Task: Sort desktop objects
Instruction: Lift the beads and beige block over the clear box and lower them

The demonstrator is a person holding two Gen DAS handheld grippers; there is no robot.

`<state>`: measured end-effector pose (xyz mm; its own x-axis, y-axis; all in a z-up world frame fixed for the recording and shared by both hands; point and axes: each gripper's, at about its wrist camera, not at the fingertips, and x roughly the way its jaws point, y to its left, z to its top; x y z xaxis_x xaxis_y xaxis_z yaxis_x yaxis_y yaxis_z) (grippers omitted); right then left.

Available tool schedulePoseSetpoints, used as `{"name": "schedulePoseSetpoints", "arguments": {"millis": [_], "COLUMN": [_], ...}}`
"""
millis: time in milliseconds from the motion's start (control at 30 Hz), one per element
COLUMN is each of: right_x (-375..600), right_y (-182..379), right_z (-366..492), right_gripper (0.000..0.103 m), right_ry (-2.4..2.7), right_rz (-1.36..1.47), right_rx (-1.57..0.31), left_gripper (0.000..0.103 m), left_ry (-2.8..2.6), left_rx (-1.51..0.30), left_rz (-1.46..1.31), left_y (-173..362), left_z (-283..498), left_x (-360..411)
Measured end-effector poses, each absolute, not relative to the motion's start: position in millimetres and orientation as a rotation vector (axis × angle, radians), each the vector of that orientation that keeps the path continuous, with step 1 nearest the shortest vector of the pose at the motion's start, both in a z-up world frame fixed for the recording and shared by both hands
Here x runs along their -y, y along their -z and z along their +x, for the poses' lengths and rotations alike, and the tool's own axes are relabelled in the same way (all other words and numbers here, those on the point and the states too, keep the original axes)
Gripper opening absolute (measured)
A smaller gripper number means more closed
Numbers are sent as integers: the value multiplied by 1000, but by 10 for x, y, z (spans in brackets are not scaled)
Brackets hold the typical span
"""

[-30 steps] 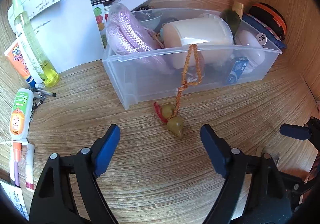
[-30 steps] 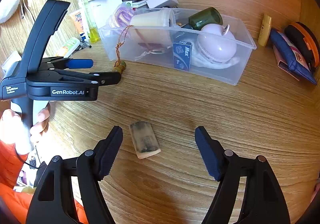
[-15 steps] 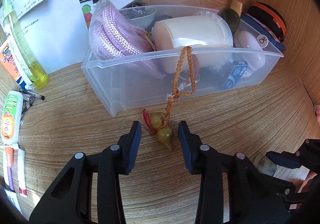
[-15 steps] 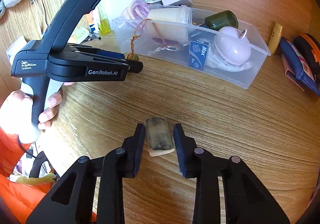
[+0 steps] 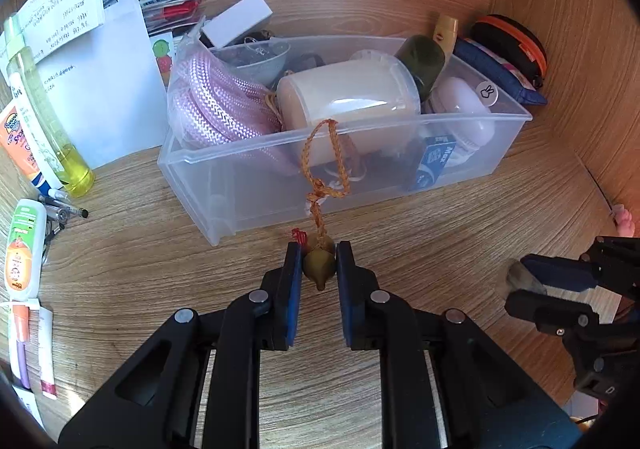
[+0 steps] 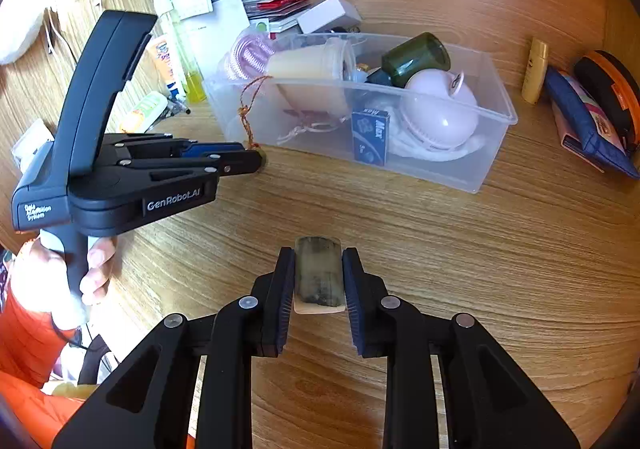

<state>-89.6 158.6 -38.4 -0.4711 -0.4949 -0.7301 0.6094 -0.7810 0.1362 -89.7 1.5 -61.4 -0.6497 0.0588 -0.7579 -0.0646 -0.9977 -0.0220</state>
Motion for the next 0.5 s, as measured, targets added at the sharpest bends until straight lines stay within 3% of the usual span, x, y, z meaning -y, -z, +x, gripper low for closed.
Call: {"name": "schedulePoseSetpoints", "arguments": {"millis": [500], "right_x": [-1767], "right_y": [-102], "right_z": [-1107], "right_gripper": [22], "right_ry": [2324], "right_rz": [947], "right_rx": [-72], "left_gripper": [16], "left_ry": [-2861], "left_rx": [35], "left_rz": [-1084], "left_y": [117], "left_z": [-818], "left_x": [45]}}
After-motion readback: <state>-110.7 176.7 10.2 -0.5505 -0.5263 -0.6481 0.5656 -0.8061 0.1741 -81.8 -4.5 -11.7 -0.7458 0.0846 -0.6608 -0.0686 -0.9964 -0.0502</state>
